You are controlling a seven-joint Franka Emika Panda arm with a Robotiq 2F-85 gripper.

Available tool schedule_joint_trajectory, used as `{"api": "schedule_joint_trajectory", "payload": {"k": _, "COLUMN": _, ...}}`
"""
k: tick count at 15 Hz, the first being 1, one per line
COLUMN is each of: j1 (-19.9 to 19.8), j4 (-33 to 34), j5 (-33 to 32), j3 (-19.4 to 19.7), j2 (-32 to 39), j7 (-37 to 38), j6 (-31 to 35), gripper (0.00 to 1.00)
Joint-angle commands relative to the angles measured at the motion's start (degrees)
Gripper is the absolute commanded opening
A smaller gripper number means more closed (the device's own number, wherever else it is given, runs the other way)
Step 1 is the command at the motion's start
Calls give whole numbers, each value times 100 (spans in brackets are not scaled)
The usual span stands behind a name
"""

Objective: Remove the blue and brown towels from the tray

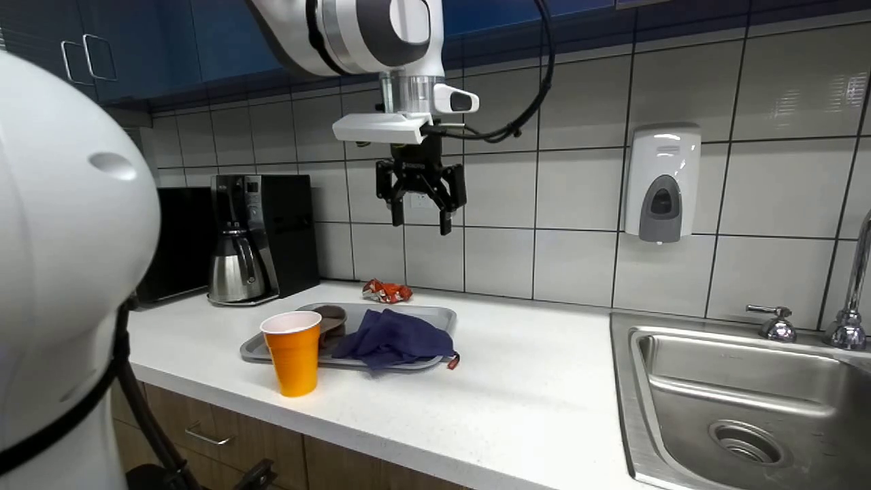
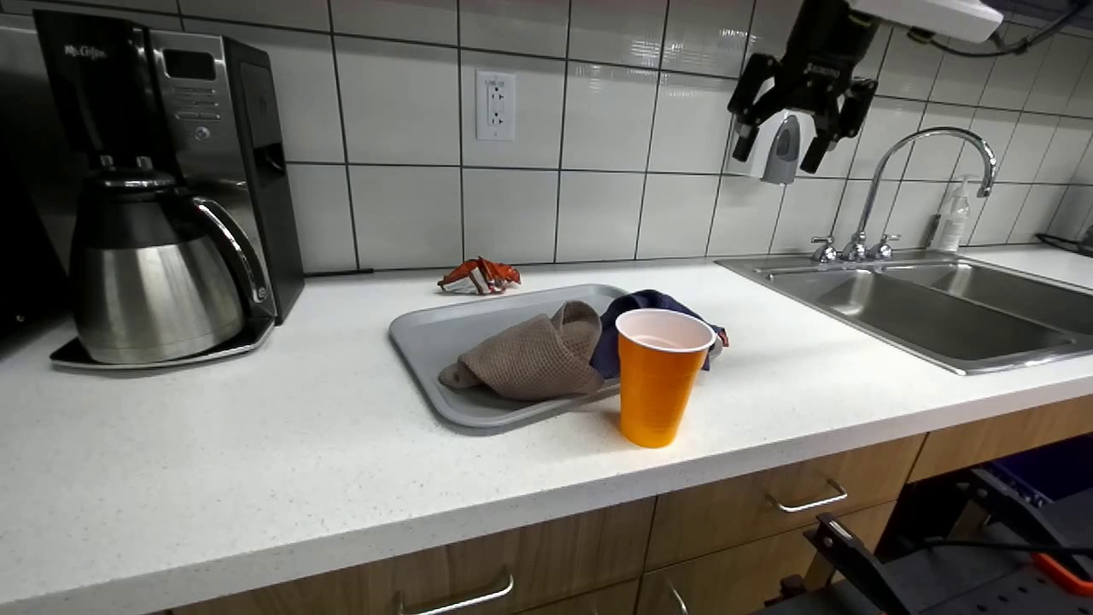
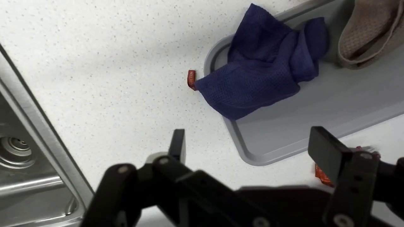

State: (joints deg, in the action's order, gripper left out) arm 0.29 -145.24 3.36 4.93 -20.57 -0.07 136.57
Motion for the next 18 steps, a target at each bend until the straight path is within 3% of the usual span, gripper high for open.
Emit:
{"api": "schedule_joint_trajectory", "payload": {"k": 1, "j1": -207, "j4": 35, "j5": -114, "j3": -276, "j2": 406, "j7": 677, "j6": 451, "gripper": 100}}
{"api": "schedule_joint_trajectory", "payload": {"k": 11, "j1": -215, "j4": 283, "j5": -606, "j3": -706, "j2": 1615, "j7": 2651, "j6": 1451, "gripper": 100}}
{"api": "schedule_joint_trajectory", "payload": {"k": 18, "j1": 52, "j4": 798, "j5": -1224, "j3": -640, "j2": 2538, "j7": 4204, "j6": 1735, "gripper": 100}}
